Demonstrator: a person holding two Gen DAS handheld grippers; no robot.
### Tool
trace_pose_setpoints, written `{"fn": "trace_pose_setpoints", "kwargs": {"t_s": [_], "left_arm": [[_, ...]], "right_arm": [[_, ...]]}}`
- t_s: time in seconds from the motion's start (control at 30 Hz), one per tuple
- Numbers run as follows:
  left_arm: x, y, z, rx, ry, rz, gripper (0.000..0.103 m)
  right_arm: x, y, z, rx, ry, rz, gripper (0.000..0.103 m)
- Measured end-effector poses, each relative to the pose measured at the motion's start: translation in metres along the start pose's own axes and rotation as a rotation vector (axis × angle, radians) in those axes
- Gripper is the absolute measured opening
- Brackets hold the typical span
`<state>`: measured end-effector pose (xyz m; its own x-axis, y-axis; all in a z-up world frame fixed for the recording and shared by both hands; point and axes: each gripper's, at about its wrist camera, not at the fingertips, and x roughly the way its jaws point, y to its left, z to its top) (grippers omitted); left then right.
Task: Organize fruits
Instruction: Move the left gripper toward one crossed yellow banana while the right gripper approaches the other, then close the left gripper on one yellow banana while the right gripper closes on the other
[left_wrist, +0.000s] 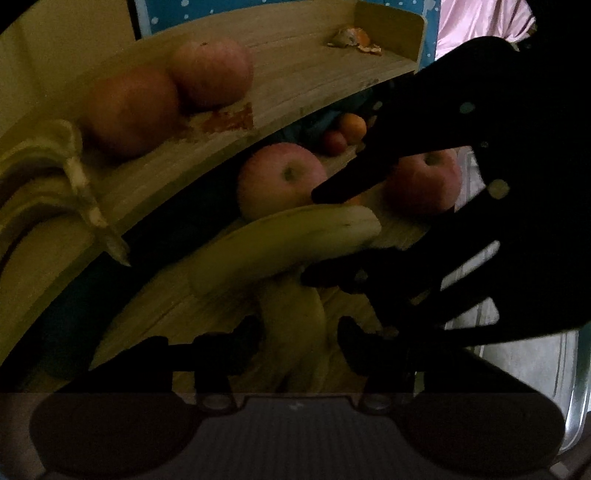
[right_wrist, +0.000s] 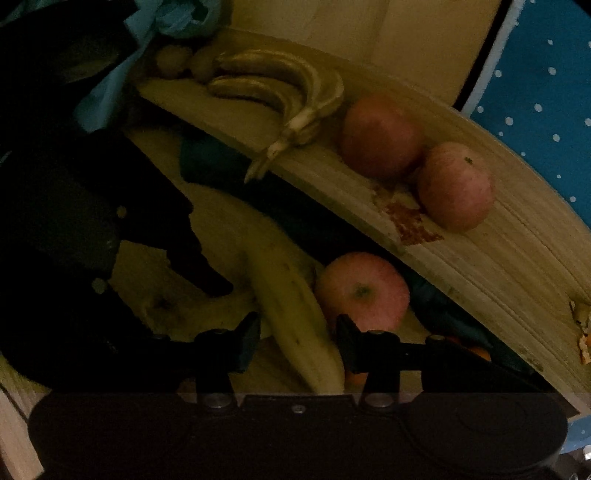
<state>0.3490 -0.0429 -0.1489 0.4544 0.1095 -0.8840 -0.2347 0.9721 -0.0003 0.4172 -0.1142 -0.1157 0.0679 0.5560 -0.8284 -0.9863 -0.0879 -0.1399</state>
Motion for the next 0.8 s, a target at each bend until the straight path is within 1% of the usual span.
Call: {"fn": "trace_pose_setpoints", "kwargs": {"t_s": [0.03,0.17,0.3,0.4,0.43,0.47,0.6,0.7,0.8], "left_arm": [[0.002,0.001,0.0,-0.012,0.005,-0.002,0.044],[0.003,0.002,0.0,-0.034,0.003,-0.015,0.042],[0.004,0.001,0.0,-0.028,0.006,-0.017,0.042],[0.004,0.002,0.001,-0.02,0.009,-0.016,0.044],[0.005,0.002,0.002,-0.018,0.009,-0.017,0.045],[0.006,0.001,0.003,-0.017,0.009,-0.018,0.044],[0.006,0.001,0.005,-0.012,0.014,-0.012,0.041],[0.005,-0.002,0.007,-0.031,0.023,-0.003,0.04],[0.001,0.002,0.005,-0.053,0.039,-0.015,0.04]], "right_arm": [[0.0,0.0,-0.001,-0.013,0.007,0.0,0.042],[0.002,-0.001,-0.005,-0.035,0.029,0.008,0.041],[0.011,0.001,-0.002,-0.073,0.039,0.005,0.043],[0.013,-0.001,-0.003,-0.072,0.039,0.014,0.042],[0.012,-0.002,-0.005,-0.065,0.037,0.017,0.041],[0.011,-0.001,-0.006,-0.063,0.031,0.01,0.038],[0.008,0.0,-0.009,-0.049,0.017,-0.004,0.036],[0.001,0.004,-0.011,-0.03,-0.013,-0.023,0.035],[-0.003,0.008,-0.008,-0.013,-0.042,-0.029,0.035]]}}
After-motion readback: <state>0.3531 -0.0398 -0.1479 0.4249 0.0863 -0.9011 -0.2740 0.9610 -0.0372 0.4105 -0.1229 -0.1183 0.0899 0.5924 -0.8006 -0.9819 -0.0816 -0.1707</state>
